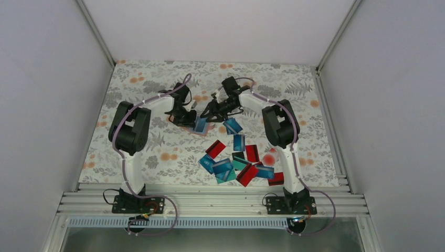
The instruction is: Put the credit cards into the card holder
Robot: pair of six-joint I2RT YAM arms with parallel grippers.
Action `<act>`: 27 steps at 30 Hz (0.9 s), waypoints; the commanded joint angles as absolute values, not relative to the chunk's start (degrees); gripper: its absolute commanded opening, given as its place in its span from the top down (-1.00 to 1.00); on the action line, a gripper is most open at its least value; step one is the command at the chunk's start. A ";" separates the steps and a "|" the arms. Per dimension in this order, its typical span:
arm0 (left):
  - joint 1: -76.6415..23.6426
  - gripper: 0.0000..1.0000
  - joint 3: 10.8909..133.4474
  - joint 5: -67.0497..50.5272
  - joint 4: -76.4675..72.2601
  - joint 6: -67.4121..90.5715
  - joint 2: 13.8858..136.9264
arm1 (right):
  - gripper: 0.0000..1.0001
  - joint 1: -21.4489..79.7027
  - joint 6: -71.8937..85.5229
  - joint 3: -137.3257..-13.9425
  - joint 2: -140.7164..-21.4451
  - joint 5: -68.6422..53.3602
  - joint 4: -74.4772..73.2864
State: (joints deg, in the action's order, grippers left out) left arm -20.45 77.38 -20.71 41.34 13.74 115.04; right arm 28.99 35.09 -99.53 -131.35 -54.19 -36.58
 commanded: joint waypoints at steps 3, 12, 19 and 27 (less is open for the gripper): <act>-19.60 0.95 74.45 -26.19 38.68 14.51 117.78 | 0.14 29.52 35.55 -99.00 -133.27 -52.32 -36.81; -19.32 0.95 73.14 -27.61 37.91 14.84 118.05 | 0.11 29.51 35.36 -99.56 -134.13 -51.53 -37.51; -19.26 0.95 73.21 -27.69 37.92 14.77 118.04 | 0.13 29.48 35.72 -100.57 -134.97 -52.29 -37.08; -19.26 0.95 73.21 -27.91 38.03 14.77 118.08 | 0.17 29.55 35.87 -101.73 -135.78 -52.56 -37.19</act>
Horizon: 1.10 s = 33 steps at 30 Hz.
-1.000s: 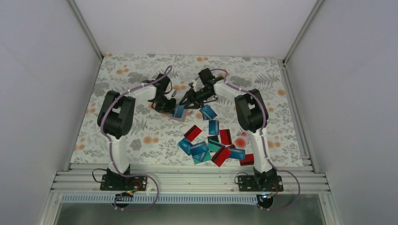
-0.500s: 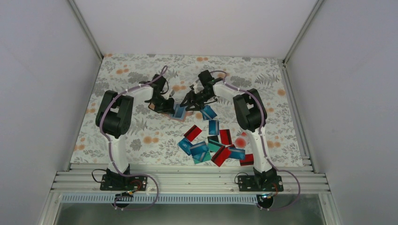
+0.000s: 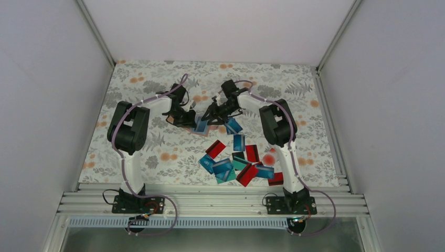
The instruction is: Put the credit cards into the card holder
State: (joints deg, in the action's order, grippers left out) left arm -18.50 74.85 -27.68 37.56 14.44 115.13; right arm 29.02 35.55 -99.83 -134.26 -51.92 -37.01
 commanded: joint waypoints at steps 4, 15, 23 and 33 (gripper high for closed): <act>-19.26 0.95 73.38 -27.95 38.06 14.85 118.17 | 0.19 29.57 35.76 -102.47 -135.82 -52.51 -37.66; -19.24 0.95 79.33 -27.65 42.34 15.36 116.53 | 0.20 30.34 34.56 -107.49 -137.03 -54.78 -38.83; -17.45 0.95 84.34 -26.83 47.52 16.12 113.51 | 0.19 31.06 34.62 -111.56 -139.19 -56.28 -40.25; -12.65 0.95 81.30 -25.31 49.39 17.24 106.24 | 0.14 32.05 36.04 -117.46 -143.25 -59.14 -40.41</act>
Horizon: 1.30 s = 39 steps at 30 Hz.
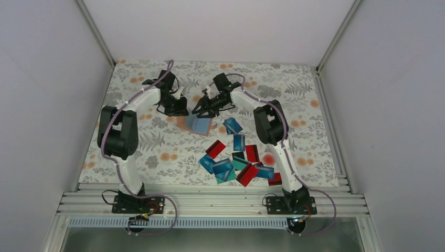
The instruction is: Put the credit cards into the card holder
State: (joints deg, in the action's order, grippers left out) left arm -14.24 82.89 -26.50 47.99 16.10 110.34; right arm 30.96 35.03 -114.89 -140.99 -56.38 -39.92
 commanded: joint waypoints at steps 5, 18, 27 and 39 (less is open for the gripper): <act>-11.47 0.95 78.79 -24.38 49.59 17.73 102.45 | 0.09 32.41 37.69 -119.59 -145.35 -61.33 -38.44; -11.18 0.95 78.76 -16.95 50.42 17.57 94.13 | 0.00 32.37 34.54 -123.30 -145.28 -63.88 -38.44; -11.23 0.82 79.92 -15.10 50.34 18.89 89.00 | 0.00 30.16 22.18 -116.30 -134.31 -54.77 -46.81; -23.87 0.71 67.95 -24.81 43.97 15.88 82.35 | 0.01 28.56 27.73 -77.48 -105.93 -30.65 -42.89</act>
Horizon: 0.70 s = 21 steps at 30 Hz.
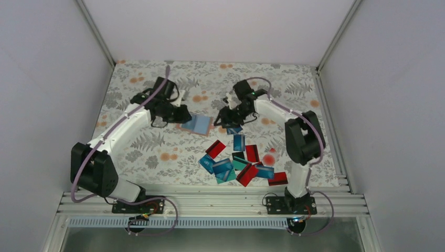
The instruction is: Put the credit cards into the card holder
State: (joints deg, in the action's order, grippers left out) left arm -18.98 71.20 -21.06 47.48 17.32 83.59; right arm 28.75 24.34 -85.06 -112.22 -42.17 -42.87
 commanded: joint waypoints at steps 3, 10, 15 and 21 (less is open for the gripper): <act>-27.92 0.70 64.53 -28.18 40.03 16.26 83.05 | -0.03 28.54 32.51 -71.06 -99.54 -24.10 -44.90; -38.01 0.70 61.46 -29.08 34.85 16.76 86.85 | -0.11 28.78 41.89 -56.47 -86.16 -16.74 -50.53; -42.91 0.54 62.69 -24.25 34.13 17.73 88.43 | -0.20 28.89 46.56 -48.91 -77.84 -14.41 -52.82; -46.57 0.17 62.38 -20.63 32.18 20.00 90.07 | -0.23 28.99 48.22 -42.55 -73.16 -16.13 -49.08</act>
